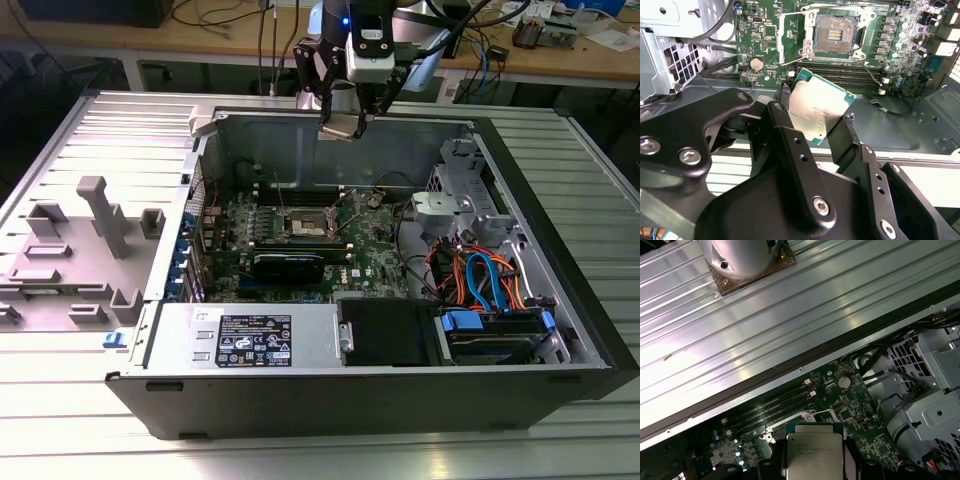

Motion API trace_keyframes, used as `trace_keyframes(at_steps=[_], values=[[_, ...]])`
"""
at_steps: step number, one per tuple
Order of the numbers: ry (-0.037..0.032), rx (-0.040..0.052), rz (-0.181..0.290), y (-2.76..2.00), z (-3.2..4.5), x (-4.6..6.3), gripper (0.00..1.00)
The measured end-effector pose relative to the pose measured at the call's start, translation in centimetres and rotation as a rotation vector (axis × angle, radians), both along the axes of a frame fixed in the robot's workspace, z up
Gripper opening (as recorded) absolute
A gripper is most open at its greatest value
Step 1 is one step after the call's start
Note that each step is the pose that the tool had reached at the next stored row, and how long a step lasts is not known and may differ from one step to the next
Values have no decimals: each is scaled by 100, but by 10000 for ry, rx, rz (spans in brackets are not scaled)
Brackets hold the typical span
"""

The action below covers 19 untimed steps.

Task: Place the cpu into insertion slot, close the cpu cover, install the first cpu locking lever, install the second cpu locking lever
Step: 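Place the cpu into insertion slot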

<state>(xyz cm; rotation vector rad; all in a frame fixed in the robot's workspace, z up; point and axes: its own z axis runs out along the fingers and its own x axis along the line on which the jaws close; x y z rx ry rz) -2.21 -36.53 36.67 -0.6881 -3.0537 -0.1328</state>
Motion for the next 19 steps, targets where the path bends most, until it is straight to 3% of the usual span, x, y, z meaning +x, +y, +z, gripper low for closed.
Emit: trace_keyframes(at_steps=[5, 10, 14, 19], values=[[0, -5, -109, -1, -2, 0, 54], [1, -5, -632, -1, -14, 0, 54], [0, -8, -1176, -1, -33, 0, 54], [3, -12, -2222, -1, -67, 0, 54]])
